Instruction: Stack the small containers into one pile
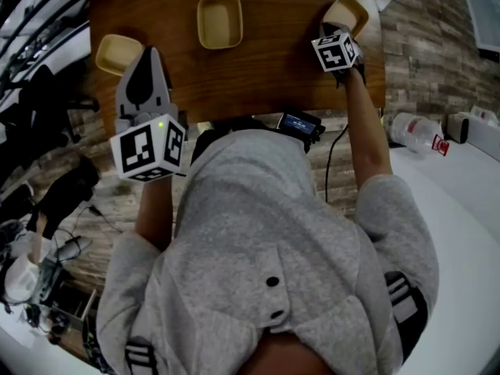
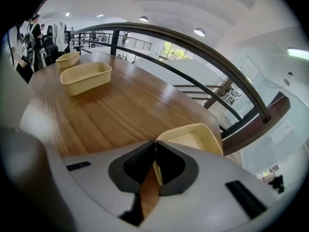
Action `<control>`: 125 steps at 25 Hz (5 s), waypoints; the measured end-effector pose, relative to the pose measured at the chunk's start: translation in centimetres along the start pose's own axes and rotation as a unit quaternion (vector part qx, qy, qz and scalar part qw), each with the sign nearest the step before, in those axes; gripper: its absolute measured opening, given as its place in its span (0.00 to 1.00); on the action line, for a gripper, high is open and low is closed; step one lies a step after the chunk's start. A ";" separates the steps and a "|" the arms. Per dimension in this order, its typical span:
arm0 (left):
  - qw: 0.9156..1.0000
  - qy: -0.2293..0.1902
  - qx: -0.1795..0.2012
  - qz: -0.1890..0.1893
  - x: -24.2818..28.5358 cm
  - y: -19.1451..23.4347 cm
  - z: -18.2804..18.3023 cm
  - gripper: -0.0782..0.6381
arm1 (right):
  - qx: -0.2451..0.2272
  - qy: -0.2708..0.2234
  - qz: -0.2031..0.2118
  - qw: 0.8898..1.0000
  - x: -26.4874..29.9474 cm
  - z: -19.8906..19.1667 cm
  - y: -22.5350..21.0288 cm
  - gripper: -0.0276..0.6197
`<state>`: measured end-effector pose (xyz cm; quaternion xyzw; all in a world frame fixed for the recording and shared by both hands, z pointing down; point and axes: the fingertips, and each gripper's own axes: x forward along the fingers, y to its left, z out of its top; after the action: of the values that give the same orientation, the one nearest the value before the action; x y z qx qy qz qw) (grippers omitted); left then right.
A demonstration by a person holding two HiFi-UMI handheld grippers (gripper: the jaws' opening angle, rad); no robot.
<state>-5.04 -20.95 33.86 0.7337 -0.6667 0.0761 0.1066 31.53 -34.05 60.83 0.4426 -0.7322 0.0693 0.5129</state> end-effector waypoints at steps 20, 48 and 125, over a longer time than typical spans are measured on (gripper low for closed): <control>1.000 -0.010 -0.016 -0.018 -2.7 3.3 0.0 0.12 | -0.027 -0.018 -0.010 0.999 -4.0 4.0 3.7 0.08; 0.998 -0.038 -0.039 0.001 -13.0 15.5 -1.1 0.12 | -0.120 -0.082 0.016 0.989 -10.5 15.0 19.6 0.08; 0.999 0.031 -0.011 -0.026 -13.6 19.8 -7.5 0.12 | -0.039 -0.162 0.089 0.982 -14.9 17.3 29.7 0.07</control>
<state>-25.85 -7.72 38.71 0.7467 -0.6448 0.0881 0.1373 -0.49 -17.29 51.17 0.3602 -0.8443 0.0135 0.3966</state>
